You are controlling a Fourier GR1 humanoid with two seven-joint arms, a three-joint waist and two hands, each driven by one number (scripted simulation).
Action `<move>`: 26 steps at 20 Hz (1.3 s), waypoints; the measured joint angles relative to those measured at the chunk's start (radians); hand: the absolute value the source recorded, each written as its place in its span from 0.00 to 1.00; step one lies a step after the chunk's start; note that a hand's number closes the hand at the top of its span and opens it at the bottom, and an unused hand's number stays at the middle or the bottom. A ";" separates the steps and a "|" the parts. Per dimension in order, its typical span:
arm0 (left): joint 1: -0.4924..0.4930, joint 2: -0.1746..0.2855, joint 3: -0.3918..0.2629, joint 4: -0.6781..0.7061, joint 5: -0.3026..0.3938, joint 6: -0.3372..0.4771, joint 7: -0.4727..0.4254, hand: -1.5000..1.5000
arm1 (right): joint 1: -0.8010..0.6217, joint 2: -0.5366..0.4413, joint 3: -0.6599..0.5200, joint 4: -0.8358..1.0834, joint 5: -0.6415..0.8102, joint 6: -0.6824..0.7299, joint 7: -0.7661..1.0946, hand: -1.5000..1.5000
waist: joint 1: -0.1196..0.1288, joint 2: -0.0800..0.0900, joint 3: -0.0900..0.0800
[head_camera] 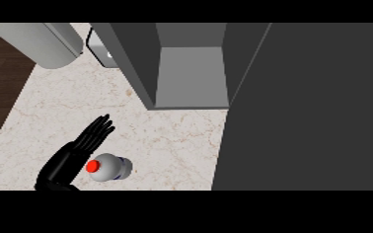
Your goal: Pick up the bottled water, place it into the cabinet and close the cabinet
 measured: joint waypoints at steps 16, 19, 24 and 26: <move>-0.158 0.060 -0.025 0.474 -0.165 0.120 -0.318 0.00 | -0.012 -0.021 0.019 0.004 0.010 -0.030 -0.002 0.00 | -0.002 0.001 0.000; -0.167 0.052 -0.038 0.535 -0.171 0.145 -0.365 0.00 | -0.026 -0.025 0.025 0.004 0.012 -0.042 0.012 0.00 | -0.002 0.000 0.000; -0.186 0.047 -0.057 0.598 -0.160 0.157 -0.396 0.00 | -0.032 -0.033 0.031 0.003 0.017 -0.066 0.009 0.00 | -0.004 -0.001 -0.001; -0.210 0.045 -0.058 0.629 -0.147 0.155 -0.398 0.00 | -0.010 -0.039 0.045 0.003 0.019 -0.069 -0.007 0.00 | -0.005 -0.001 0.000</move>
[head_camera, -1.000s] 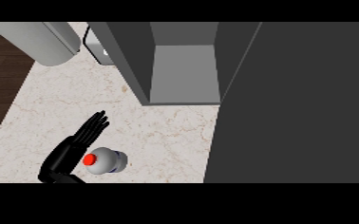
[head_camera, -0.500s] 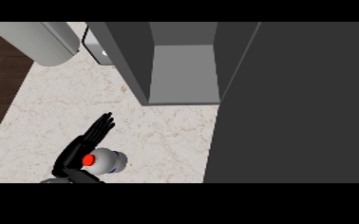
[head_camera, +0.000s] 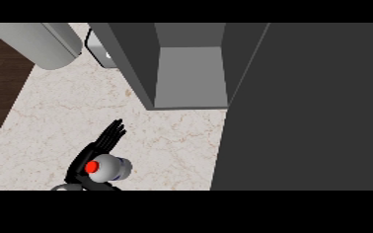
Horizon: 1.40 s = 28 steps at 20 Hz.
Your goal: Pick up the bottled water, place it into the cabinet and close the cabinet
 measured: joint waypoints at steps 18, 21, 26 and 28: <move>-0.070 -0.066 -0.105 0.055 0.030 0.005 -0.034 1.00 | 0.084 -0.053 -0.110 0.003 -0.017 0.027 -0.087 0.00 | 0.002 -0.001 0.002; -0.044 -0.075 -0.143 0.014 0.001 0.054 -0.091 1.00 | 0.087 -0.058 -0.132 0.003 -0.021 0.033 -0.093 0.00 | 0.006 -0.001 0.002; -0.054 -0.104 -0.131 -0.005 0.030 0.115 -0.098 1.00 | 0.151 -0.066 -0.175 0.006 -0.029 0.062 -0.156 0.00 | 0.005 0.000 0.002; -0.083 -0.127 -0.080 0.010 0.066 0.175 -0.097 1.00 | 0.167 -0.069 -0.191 0.008 -0.032 0.071 -0.177 0.00 | 0.001 0.001 0.002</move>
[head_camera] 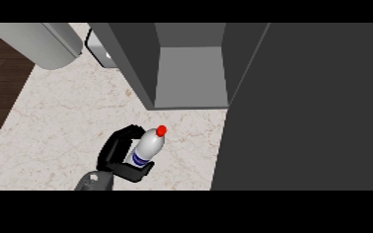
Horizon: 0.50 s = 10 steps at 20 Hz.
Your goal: Pick up the bottled water, place it into the cabinet and close the cabinet
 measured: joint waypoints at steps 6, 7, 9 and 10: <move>-0.118 -0.031 0.063 0.056 0.165 0.109 0.017 1.00 | 0.065 -0.012 -0.085 0.005 -0.023 0.049 -0.063 0.00 | -0.007 0.001 0.000; -0.132 -0.033 0.055 0.066 0.185 0.117 0.009 1.00 | 0.069 -0.018 -0.119 0.006 -0.036 0.062 -0.069 0.00 | -0.008 0.001 0.000; -0.154 -0.036 0.002 0.064 0.245 0.153 0.014 1.00 | 0.057 -0.021 -0.168 0.006 -0.052 0.077 -0.063 0.00 | -0.006 0.001 0.000; -0.166 -0.037 -0.025 0.054 0.276 0.174 0.029 1.00 | 0.057 -0.022 -0.197 0.010 -0.065 0.087 -0.067 0.00 | -0.006 0.000 0.000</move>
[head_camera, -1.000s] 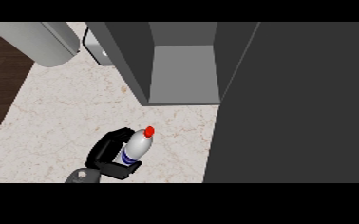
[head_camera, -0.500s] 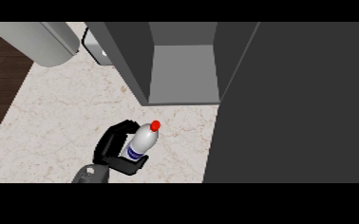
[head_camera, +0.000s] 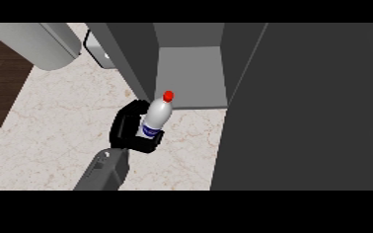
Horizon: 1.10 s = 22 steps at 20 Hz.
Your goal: Pick up the bottled water, place it into the cabinet and close the cabinet
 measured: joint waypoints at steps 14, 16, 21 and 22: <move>-0.163 -0.003 -0.296 -0.130 0.317 0.314 0.167 1.00 | 0.013 0.010 -0.285 0.076 -0.159 0.160 -0.046 0.00 | -0.014 -0.002 0.000; -0.199 -0.004 -0.322 -0.131 0.343 0.345 0.185 1.00 | 0.031 0.018 -0.318 0.090 -0.193 0.194 -0.069 0.00 | -0.017 -0.001 0.001; -0.313 -0.004 -0.393 -0.106 0.425 0.447 0.210 1.00 | 0.021 0.000 -0.420 0.135 -0.317 0.260 -0.075 0.00 | -0.028 0.002 0.000; -0.334 -0.004 -0.407 -0.091 0.441 0.463 0.204 1.00 | 0.025 0.003 -0.431 0.136 -0.334 0.269 -0.073 0.00 | -0.028 0.002 0.000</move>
